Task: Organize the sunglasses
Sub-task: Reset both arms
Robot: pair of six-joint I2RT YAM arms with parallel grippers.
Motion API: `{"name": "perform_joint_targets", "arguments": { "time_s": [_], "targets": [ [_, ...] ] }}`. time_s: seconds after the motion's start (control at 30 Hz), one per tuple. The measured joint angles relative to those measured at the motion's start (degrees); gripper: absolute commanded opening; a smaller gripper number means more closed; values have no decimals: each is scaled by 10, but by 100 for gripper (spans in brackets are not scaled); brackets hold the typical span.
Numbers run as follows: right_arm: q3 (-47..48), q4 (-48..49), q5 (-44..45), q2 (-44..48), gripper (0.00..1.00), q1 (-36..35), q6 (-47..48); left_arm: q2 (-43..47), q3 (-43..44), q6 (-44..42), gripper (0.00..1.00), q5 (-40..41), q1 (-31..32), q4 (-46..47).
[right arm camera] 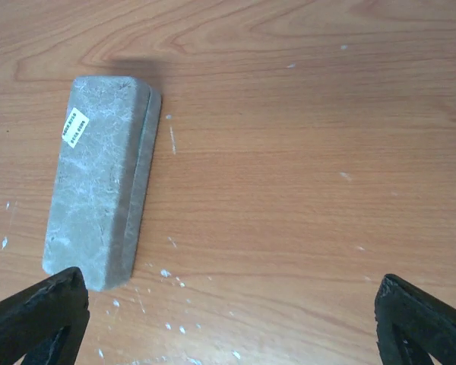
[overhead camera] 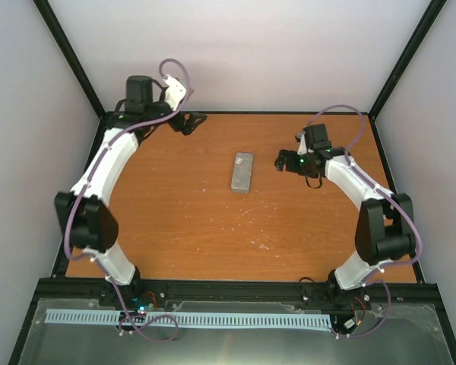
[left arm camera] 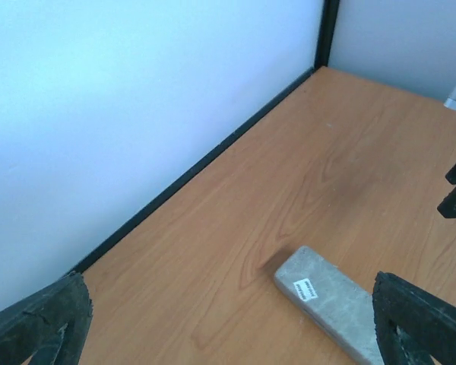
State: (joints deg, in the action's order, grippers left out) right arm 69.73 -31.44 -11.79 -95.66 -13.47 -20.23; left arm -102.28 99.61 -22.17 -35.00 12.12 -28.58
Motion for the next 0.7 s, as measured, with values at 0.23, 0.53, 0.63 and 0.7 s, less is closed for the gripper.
{"name": "perform_joint_targets", "arguments": {
  "time_s": [0.23, 0.53, 0.63, 0.7],
  "targets": [
    [-82, 2, -6, 83, 100, 45, 38, 146, -219, 127, 100, 38, -36, 54],
    [-85, -17, 18, 73, 100, 45, 34, 186, -408, 216, 100, 51, -86, 45],
    [-79, -20, 29, 62, 100, 45, 24, 209, -409, 218, 100, 50, -85, 49],
    [-78, -21, 37, 60, 100, 45, 16, 219, -409, 218, 100, 50, -85, 51]
  ]
}}
